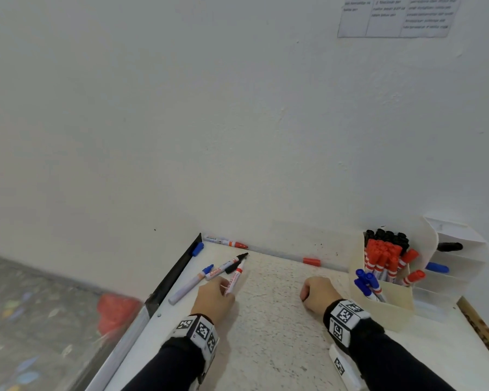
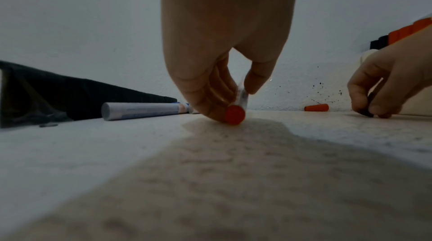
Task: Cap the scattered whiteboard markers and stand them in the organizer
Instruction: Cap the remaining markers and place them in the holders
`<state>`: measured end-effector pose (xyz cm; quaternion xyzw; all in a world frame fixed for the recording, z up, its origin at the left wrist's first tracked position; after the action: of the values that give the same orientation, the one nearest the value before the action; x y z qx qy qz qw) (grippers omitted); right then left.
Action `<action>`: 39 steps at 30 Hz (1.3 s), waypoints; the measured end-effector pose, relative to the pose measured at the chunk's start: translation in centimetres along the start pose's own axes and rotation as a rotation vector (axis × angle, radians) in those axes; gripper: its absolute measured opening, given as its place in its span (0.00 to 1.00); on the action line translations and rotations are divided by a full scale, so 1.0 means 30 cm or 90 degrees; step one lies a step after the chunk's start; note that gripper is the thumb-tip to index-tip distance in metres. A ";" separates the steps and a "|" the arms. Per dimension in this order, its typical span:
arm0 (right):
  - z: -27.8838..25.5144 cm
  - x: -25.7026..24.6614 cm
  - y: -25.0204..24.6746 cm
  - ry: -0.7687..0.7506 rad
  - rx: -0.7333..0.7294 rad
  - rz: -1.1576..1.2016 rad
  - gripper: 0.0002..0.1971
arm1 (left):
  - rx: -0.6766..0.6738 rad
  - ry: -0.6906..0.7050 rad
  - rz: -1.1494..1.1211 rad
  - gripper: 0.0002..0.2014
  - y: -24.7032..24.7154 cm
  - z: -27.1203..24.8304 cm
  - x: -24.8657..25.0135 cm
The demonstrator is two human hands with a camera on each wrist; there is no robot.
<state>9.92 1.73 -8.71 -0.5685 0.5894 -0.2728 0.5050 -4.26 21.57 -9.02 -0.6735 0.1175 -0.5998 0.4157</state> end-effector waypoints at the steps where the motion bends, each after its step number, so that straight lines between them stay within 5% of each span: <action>1: 0.005 0.005 0.003 -0.002 0.005 0.001 0.16 | -0.003 0.020 0.006 0.12 0.005 0.002 0.016; 4: -0.006 0.011 -0.011 -0.026 0.055 0.070 0.07 | -0.030 0.042 0.023 0.15 0.024 -0.002 0.038; 7: -0.011 0.009 -0.013 -0.054 0.072 0.119 0.13 | -0.038 0.035 0.008 0.17 0.025 -0.004 0.030; 11: -0.043 -0.024 -0.051 -0.106 0.109 0.231 0.05 | -0.072 0.056 -0.021 0.17 0.059 -0.009 0.040; 20: -0.101 -0.097 -0.066 -0.186 0.112 0.428 0.15 | -0.114 0.111 -0.029 0.16 0.085 -0.024 0.083; 34: -0.110 -0.117 -0.011 -0.222 0.015 0.381 0.19 | -0.123 0.152 0.008 0.16 0.096 -0.023 0.096; 39: -0.125 -0.131 0.020 -0.211 -0.028 0.419 0.08 | -0.166 0.150 -0.064 0.15 0.122 -0.017 0.105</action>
<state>5.67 4.62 -6.85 -0.3960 0.6564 0.0130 0.6420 -2.67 16.98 -9.39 -0.6517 0.2081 -0.6743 0.2779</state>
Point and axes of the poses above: each hand's wrist, its own z-axis towards the middle knuckle, its own y-axis out of the palm, x = y × z, the point moved 10 cm from there along z, towards the middle knuckle, and after that the axes turned 13 degrees about y, right-handed, at the moved point
